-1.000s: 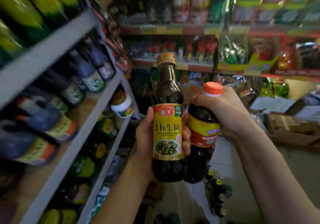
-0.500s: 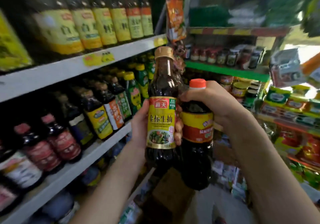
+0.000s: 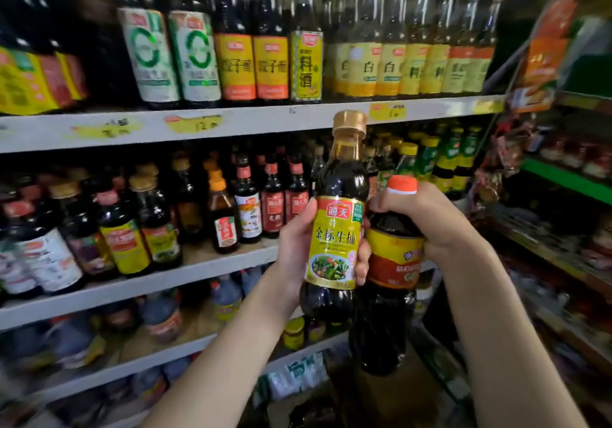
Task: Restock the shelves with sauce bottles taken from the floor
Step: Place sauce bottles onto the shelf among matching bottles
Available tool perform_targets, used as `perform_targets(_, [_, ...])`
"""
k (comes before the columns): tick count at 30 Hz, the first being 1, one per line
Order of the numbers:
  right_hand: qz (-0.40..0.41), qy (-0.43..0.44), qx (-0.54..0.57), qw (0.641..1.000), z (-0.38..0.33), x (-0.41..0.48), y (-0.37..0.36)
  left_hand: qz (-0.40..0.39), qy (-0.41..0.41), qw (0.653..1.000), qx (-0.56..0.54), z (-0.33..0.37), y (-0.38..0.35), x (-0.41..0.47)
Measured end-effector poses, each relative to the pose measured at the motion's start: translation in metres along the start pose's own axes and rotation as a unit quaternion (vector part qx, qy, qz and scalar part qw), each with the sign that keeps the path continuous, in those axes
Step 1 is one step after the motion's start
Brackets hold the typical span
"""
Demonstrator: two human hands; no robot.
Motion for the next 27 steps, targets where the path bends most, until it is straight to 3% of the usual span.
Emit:
perform_targets(10, [-0.067,-0.033,-0.007,0.997,0.055,-0.025,-0.157,0.093,-0.053,0.994,-0.022,0.025,0.044,-0.167])
perform_targets(15, [-0.055,-0.061,-0.006,0.997,0.084,-0.036,-0.221,0.109,-0.083,0.99,-0.021,0.033,0.068,-0.238])
perform_targets(27, [-0.039,-0.098,-0.011,0.994,0.126,-0.045,-0.29,0.19,-0.119,0.974,-0.029,0.081,0.138,-0.373])
Point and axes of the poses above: each hand's wrist, its own x-axis towards the middle knuckle, its own y-axis out of the back of the hand, z = x × y, the point moved 6 cm from there along x, towards the middle knuckle, and after that the axes turned 7 degrees about x, right-handed, at the moved point
